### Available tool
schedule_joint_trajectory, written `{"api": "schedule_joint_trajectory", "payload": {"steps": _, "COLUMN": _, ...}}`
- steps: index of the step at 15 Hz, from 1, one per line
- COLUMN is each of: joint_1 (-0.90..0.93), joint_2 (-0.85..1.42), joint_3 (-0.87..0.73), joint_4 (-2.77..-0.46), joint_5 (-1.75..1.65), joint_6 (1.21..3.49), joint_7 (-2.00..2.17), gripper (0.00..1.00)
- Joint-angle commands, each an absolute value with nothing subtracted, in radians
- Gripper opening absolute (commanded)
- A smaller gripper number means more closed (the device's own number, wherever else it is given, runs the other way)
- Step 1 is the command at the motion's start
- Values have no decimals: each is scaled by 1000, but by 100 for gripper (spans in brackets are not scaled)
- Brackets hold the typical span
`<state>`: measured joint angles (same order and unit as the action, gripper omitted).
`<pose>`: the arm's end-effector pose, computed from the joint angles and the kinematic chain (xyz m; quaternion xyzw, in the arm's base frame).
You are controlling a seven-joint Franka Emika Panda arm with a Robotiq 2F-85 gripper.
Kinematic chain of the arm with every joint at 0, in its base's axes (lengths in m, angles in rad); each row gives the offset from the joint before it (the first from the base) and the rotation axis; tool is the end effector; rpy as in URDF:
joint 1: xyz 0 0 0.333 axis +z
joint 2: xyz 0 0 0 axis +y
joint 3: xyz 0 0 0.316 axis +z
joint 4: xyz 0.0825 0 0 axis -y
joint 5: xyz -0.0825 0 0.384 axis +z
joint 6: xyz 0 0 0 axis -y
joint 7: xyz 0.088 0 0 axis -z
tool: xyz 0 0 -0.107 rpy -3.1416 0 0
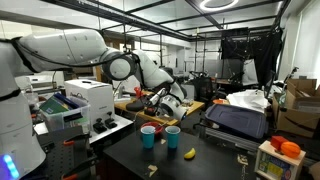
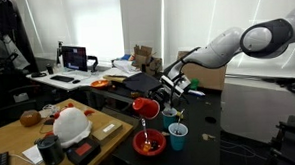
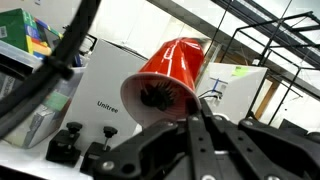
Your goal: Pick the blue cup and pour some of its contents in the bowl
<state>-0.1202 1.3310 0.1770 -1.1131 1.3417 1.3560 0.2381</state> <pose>0.6680 0.1199 0.0477 -0.5844 0.2596 0.4701 0.6083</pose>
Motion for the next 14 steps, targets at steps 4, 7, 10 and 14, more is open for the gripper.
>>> {"api": "schedule_joint_trajectory", "payload": {"steps": 4, "joint_1": -117, "joint_2": 1343, "joint_3": 160, "joint_4": -1061, "joint_5": 1360, "joint_6": 1333, "joint_7": 251, "gripper": 1}}
{"api": "schedule_joint_trajectory", "payload": {"steps": 7, "joint_1": -121, "joint_2": 1349, "joint_3": 162, "joint_4": -1046, "joint_5": 1360, "joint_6": 1325, "joint_7": 267, "gripper": 1}}
{"api": "schedule_joint_trajectory", "payload": {"steps": 10, "joint_1": -92, "joint_2": 1293, "joint_3": 124, "joint_4": -1096, "joint_5": 1350, "joint_6": 1470, "joint_7": 141, "gripper": 1}}
{"api": "schedule_joint_trajectory", "payload": {"steps": 14, "joint_1": -79, "joint_2": 1246, "joint_3": 122, "joint_4": -1155, "joint_5": 1351, "joint_6": 1673, "joint_7": -2, "gripper": 1}}
